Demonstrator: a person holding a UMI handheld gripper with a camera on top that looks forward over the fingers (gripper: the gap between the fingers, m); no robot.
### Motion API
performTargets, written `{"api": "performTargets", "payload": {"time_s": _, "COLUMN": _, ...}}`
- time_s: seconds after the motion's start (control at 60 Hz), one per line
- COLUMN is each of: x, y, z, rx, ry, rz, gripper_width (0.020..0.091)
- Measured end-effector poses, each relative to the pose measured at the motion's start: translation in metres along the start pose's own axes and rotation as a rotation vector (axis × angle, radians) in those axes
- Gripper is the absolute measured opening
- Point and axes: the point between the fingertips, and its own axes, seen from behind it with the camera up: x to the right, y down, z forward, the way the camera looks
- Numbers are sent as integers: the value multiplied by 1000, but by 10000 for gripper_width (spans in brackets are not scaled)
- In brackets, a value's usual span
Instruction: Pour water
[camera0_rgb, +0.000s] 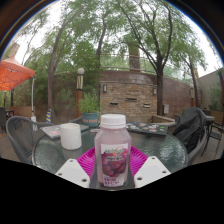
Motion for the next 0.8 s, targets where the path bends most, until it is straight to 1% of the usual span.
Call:
{"api": "performTargets", "payload": {"time_s": 0.033, "x": 1, "y": -5, "z": -3, "rx": -14, "ry": -5, "rz": -9, "gripper_width": 446}}
{"api": "performTargets", "payload": {"time_s": 0.067, "x": 1, "y": -11, "z": -4, "rx": -11, "ry": -7, "rz": -42, "gripper_width": 445}}
{"api": "performTargets", "payload": {"time_s": 0.1, "x": 4, "y": -23, "z": 0, "rx": 9, "ry": 2, "rz": -106, "gripper_width": 446}}
{"api": "performTargets", "payload": {"time_s": 0.117, "x": 7, "y": -30, "z": 1, "rx": 25, "ry": 13, "rz": -150, "gripper_width": 416}}
{"api": "performTargets", "payload": {"time_s": 0.167, "x": 21, "y": -61, "z": -1, "rx": 66, "ry": 64, "rz": -310, "gripper_width": 415}}
{"api": "performTargets", "payload": {"time_s": 0.183, "x": 18, "y": -64, "z": 9, "rx": 78, "ry": 93, "rz": -379, "gripper_width": 415}}
{"api": "performTargets", "payload": {"time_s": 0.217, "x": 28, "y": -86, "z": 6, "rx": 87, "ry": 106, "rz": -495, "gripper_width": 415}}
{"api": "performTargets", "payload": {"time_s": 0.3, "x": 4, "y": -118, "z": 43, "rx": 118, "ry": 120, "rz": -726, "gripper_width": 413}}
{"api": "performTargets", "payload": {"time_s": 0.383, "x": -20, "y": -133, "z": 84, "rx": 116, "ry": 124, "rz": -1068, "gripper_width": 413}}
{"api": "performTargets", "payload": {"time_s": 0.417, "x": -33, "y": -133, "z": 104, "rx": 120, "ry": 121, "rz": -1209, "gripper_width": 413}}
{"api": "performTargets", "payload": {"time_s": 0.483, "x": -52, "y": -132, "z": 121, "rx": 118, "ry": 123, "rz": -1484, "gripper_width": 412}}
{"api": "performTargets", "payload": {"time_s": 0.517, "x": -62, "y": -125, "z": 137, "rx": 121, "ry": 123, "rz": -1600, "gripper_width": 411}}
{"api": "performTargets", "payload": {"time_s": 0.533, "x": -61, "y": -129, "z": 143, "rx": 114, "ry": 82, "rz": -1660, "gripper_width": 412}}
{"api": "performTargets", "payload": {"time_s": 0.567, "x": -65, "y": -122, "z": 150, "rx": 113, "ry": 95, "rz": -1765, "gripper_width": 412}}
{"api": "performTargets", "payload": {"time_s": 0.583, "x": -71, "y": -116, "z": 145, "rx": 103, "ry": 127, "rz": -1831, "gripper_width": 410}}
{"api": "performTargets", "payload": {"time_s": 0.6, "x": -68, "y": -118, "z": 156, "rx": 116, "ry": 102, "rz": -1868, "gripper_width": 411}}
{"api": "performTargets", "payload": {"time_s": 0.617, "x": -71, "y": -122, "z": 160, "rx": 112, "ry": 93, "rz": -1929, "gripper_width": 410}}
{"api": "performTargets", "payload": {"time_s": 0.683, "x": -81, "y": -121, "z": 173, "rx": 146, "ry": 112, "rz": -2099, "gripper_width": 411}}
{"api": "performTargets", "payload": {"time_s": 0.717, "x": -83, "y": -125, "z": 173, "rx": 165, "ry": 130, "rz": -2162, "gripper_width": 412}}
{"api": "performTargets", "payload": {"time_s": 0.733, "x": -89, "y": -116, "z": 177, "rx": 179, "ry": 197, "rz": -2181, "gripper_width": 413}}
{"api": "performTargets", "payload": {"time_s": 0.8, "x": -93, "y": -115, "z": 177, "rx": 193, "ry": 208, "rz": -2256, "gripper_width": 413}}
